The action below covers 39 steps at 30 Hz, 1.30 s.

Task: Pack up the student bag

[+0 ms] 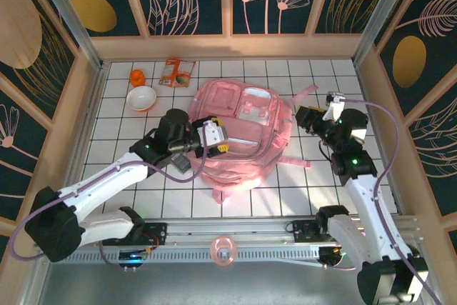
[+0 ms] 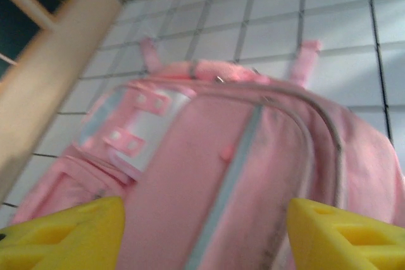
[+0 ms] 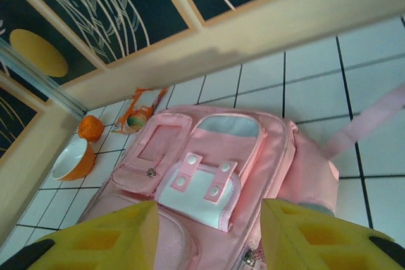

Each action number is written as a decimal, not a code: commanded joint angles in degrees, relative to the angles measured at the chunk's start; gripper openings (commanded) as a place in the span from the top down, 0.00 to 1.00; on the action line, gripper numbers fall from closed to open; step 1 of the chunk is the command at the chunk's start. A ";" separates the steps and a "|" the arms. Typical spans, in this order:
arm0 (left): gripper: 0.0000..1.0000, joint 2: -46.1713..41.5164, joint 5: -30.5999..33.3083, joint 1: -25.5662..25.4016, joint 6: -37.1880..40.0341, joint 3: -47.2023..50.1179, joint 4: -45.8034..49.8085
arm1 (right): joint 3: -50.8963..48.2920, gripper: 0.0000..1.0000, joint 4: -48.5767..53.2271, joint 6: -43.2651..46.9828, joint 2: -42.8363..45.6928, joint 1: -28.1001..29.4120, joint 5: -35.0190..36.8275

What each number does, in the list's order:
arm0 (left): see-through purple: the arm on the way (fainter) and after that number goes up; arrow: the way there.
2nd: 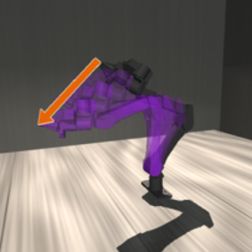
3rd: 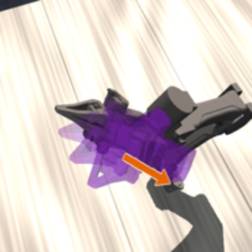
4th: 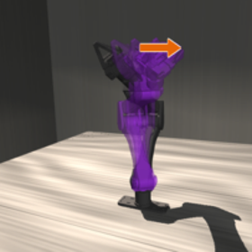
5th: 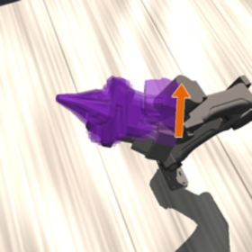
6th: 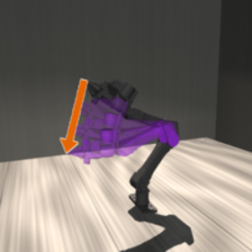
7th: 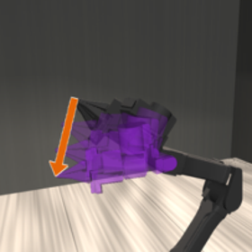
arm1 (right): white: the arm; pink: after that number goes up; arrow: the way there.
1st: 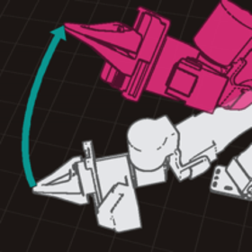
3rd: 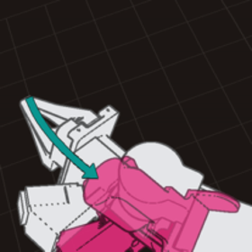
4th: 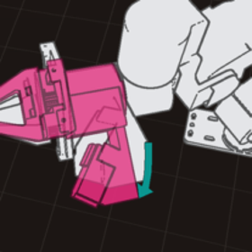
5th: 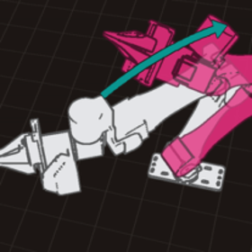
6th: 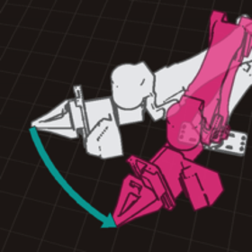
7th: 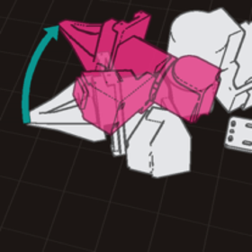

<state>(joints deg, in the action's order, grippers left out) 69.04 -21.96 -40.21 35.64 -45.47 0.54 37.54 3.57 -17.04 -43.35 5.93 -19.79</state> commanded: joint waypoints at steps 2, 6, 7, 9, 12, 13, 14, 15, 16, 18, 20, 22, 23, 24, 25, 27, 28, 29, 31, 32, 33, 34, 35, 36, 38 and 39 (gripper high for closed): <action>0.30 4.15 -4.70 -0.14 11.06 -3.05 8.50 | -1.77 0.54 -4.65 5.91 3.36 -0.22 -2.62; 0.28 7.77 -3.76 -0.18 15.16 -4.68 9.68 | -1.53 0.54 -5.22 7.58 4.05 -0.22 -4.97; 0.28 8.68 -2.05 -0.18 15.73 -4.57 8.98 | -1.50 0.54 -5.40 7.90 4.07 -0.30 -5.61; 0.27 10.14 0.97 -0.21 16.75 -4.12 7.57 | -1.67 0.54 -6.06 8.07 4.07 -0.30 -6.50; 0.29 12.02 4.15 -0.21 17.70 -3.83 6.29 | -1.94 0.53 -6.69 8.62 4.07 -0.22 -6.66; 0.32 12.46 4.65 -0.15 17.71 -3.83 6.08 | -2.03 0.53 -6.86 8.69 4.13 -0.27 -6.64; 0.37 12.61 5.00 -0.15 17.63 -3.67 5.78 | -2.09 0.53 -7.13 8.82 4.28 -0.26 -6.66; 0.46 12.54 5.35 -0.17 17.22 -3.33 5.05 | -2.33 0.53 -7.79 8.99 4.54 -0.30 -6.74; 0.59 12.09 5.44 -0.15 16.35 -2.90 4.00 | -2.69 0.52 -8.69 9.06 4.82 -0.29 -6.50; 0.80 10.39 4.71 -0.14 13.42 -1.91 1.52 | -3.42 0.50 -10.04 9.62 5.08 -0.23 -5.75; 1.00 8.09 3.69 -0.06 8.67 -0.38 -2.55 | -4.29 0.32 -10.14 10.65 4.79 -0.25 -3.96; 1.00 6.05 0.82 0.67 3.29 1.67 -7.05 | -5.62 0.16 -10.49 11.96 3.57 -0.24 -3.06; 1.00 5.51 -1.15 1.27 0.60 2.47 -8.79 | -5.76 0.16 -10.56 13.53 2.44 -0.28 -4.79; 1.00 5.06 -3.65 2.13 -2.47 3.35 -10.75 | -5.45 0.16 -10.13 14.71 0.76 -0.29 -6.79; 1.00 4.87 -5.98 2.97 -5.30 4.12 -12.54 | -4.77 0.16 -9.00 15.46 -1.35 -0.24 -9.07; 1.00 4.57 -8.91 3.90 -9.40 5.72 -16.17 | -3.46 0.16 -7.74 17.90 -5.26 -0.23 -16.18; 1.00 4.62 -9.99 4.08 -11.09 6.53 -17.91 | -3.06 0.16 -7.37 19.42 -7.47 -0.23 -20.16; 1.00 4.67 -10.75 4.33 -12.21 7.08 -19.32 | -2.82 0.17 -7.58 20.07 -9.29 -0.23 -22.47; 1.00 5.02 -12.49 4.73 -13.90 7.64 -20.93 | -2.97 0.18 -9.15 20.41 -13.06 -0.27 -27.87; 1.00 5.14 -13.10 4.85 -14.43 7.70 -21.26 | -3.15 0.19 -10.21 20.46 -14.57 -0.23 -30.04; 1.00 5.23 -13.60 5.04 -14.82 7.77 -21.65 | -3.41 0.19 -11.28 20.17 -16.09 -0.23 -32.28; 1.00 5.30 -14.02 5.16 -15.14 7.77 -21.83 | -3.52 0.18 -12.09 19.82 -17.70 -0.23 -34.61; 1.00 5.29 -14.37 5.29 -15.31 7.82 -21.99 | -3.60 0.18 -12.71 19.73 -18.91 -0.19 -36.39; 1.00 5.22 -14.63 5.39 -15.33 7.90 -22.17 | -3.78 0.16 -13.33 19.48 -20.04 -0.20 -37.93; 1.00 5.21 -15.30 5.64 -15.42 7.78 -22.21 | -4.20 0.14 -14.83 19.18 -22.05 -0.24 -40.69; 1.00 5.20 -15.47 5.75 -15.28 7.77 -22.11 | -4.48 0.13 -15.80 18.83 -23.00 -0.17 -42.08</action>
<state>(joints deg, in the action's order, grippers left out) 75.42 -31.66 -34.89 23.27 -37.17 -14.57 33.36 -7.33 1.19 -65.01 5.93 -53.15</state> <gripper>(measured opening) 0.050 0.867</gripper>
